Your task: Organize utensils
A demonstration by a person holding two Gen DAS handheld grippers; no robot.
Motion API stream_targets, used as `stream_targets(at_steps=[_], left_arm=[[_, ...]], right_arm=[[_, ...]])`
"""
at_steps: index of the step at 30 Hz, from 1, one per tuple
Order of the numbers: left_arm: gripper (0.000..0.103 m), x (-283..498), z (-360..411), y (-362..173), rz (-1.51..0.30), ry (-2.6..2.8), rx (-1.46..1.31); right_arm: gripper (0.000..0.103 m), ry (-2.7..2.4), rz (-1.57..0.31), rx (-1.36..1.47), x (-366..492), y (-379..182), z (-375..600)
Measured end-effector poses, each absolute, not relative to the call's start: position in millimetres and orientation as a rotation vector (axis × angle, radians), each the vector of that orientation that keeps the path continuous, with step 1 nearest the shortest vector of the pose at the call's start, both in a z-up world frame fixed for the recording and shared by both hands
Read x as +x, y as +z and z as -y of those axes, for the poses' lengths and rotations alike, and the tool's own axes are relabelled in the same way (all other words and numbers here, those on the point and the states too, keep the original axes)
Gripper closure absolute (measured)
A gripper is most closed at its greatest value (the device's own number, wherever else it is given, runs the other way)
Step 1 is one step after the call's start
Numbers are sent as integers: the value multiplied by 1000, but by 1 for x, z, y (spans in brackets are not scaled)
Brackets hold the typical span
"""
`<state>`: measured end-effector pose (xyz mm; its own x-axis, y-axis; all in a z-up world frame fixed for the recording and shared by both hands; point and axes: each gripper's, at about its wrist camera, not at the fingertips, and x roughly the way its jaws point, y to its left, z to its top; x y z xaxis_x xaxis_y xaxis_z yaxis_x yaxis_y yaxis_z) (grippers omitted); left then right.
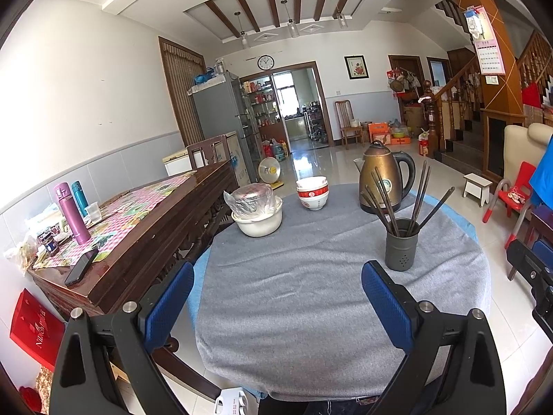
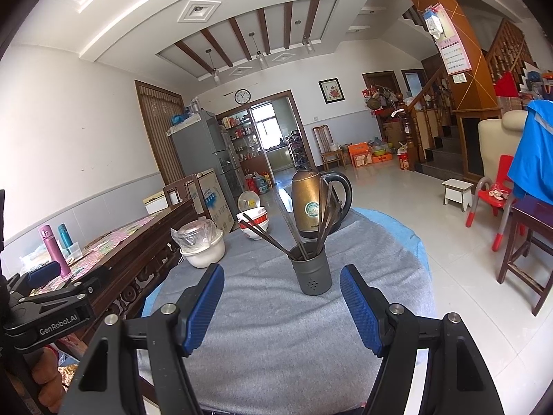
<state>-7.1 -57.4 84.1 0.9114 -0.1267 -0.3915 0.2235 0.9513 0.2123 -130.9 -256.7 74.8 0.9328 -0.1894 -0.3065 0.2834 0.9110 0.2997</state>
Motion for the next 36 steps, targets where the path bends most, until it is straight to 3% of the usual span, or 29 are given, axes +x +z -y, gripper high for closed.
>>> stream_targets(at_steps=[36], left_arm=[[5,-9,54,85,-383,-179,250]], right_arm=[[30,-248,-277,348,-131,74,257]])
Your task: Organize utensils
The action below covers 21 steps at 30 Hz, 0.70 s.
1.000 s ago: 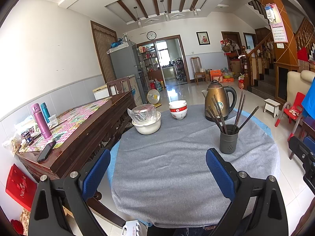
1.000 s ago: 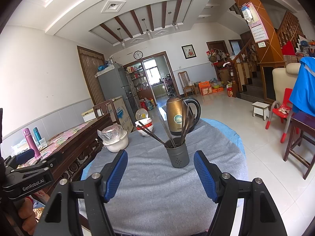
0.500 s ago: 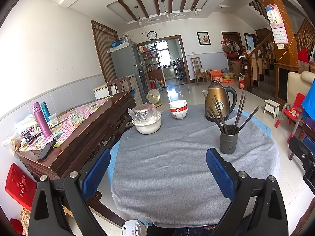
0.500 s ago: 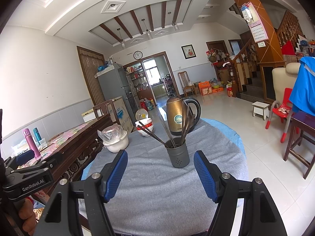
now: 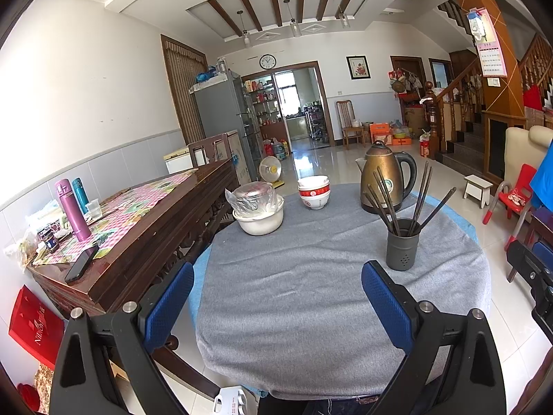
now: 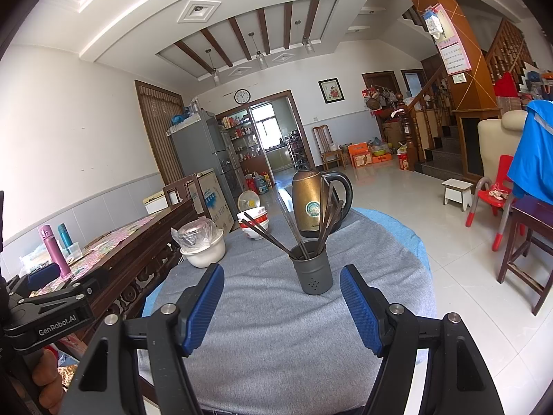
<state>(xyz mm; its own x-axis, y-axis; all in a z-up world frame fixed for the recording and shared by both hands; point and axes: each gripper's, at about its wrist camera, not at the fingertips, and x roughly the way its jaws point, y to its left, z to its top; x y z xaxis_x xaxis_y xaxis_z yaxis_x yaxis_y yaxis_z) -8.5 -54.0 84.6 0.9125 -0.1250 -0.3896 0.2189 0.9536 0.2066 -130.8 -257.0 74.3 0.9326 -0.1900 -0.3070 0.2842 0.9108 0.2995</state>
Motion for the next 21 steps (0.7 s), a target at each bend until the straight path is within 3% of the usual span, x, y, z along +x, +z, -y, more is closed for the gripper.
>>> stream_targets(at_steps=[21], left_arm=[[5,-12,69,74,-398,-203,291]], right_arm=[[30,-316,-258,313,-136,79,256]])
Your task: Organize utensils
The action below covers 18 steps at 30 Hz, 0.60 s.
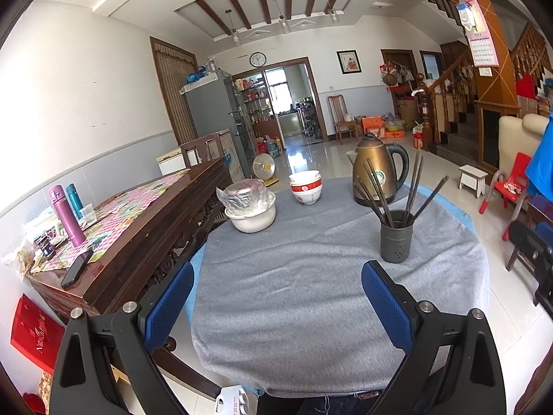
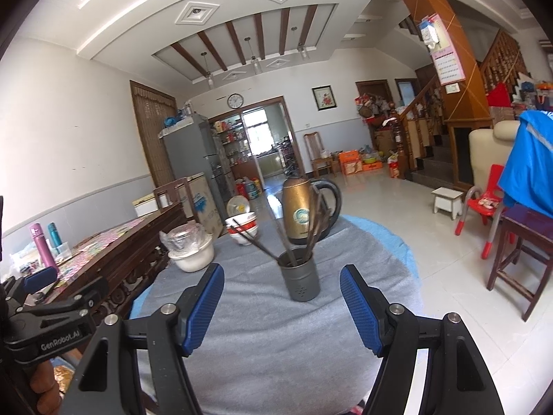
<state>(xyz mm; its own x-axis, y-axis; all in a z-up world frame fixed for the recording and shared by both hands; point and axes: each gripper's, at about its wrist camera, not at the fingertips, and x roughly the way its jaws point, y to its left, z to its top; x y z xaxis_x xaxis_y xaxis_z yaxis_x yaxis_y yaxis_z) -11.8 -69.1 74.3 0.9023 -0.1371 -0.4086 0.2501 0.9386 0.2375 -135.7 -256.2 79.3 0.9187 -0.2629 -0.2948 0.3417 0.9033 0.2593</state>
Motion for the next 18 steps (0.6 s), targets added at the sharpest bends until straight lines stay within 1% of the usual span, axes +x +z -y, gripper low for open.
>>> stream_targets(at_steps=[11,18], left_arm=[[5,-16,97,59,-436,-248,358],[5,-12,109,42,-497,-288,377]], right_arm=[[30,-366,-258,330,-143,78,272],[30,-378,-285,333,-139,71,275]])
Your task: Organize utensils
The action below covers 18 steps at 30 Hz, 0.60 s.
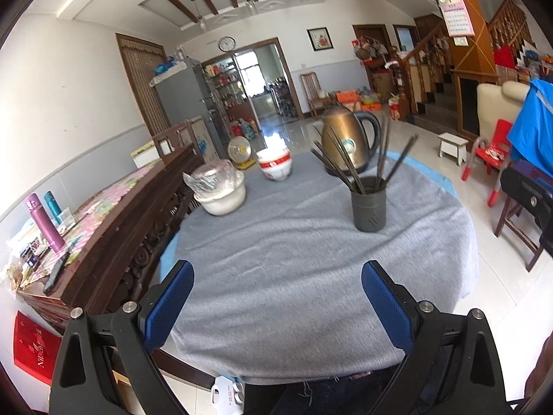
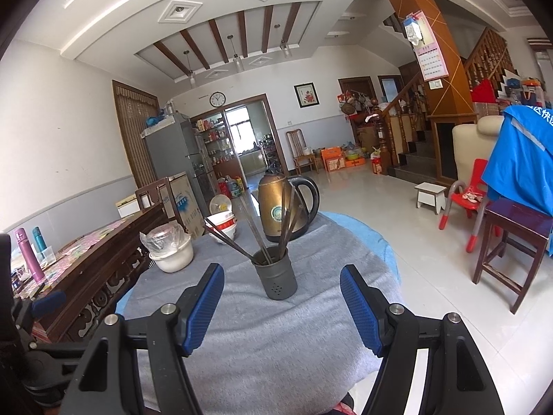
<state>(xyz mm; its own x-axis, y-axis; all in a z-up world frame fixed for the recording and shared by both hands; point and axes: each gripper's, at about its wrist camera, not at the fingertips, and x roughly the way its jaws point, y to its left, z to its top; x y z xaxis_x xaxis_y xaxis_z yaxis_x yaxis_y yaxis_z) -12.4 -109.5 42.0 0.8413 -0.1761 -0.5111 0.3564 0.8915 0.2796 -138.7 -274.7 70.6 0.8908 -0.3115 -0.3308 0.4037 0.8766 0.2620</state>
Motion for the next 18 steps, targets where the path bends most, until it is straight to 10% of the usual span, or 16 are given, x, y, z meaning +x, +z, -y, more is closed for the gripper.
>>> stream_targets(at_steps=[18], left_arm=[[5,27,141,7,-636,-329,392]], right_arm=[[30,-412,-399,320,-106,50,292]])
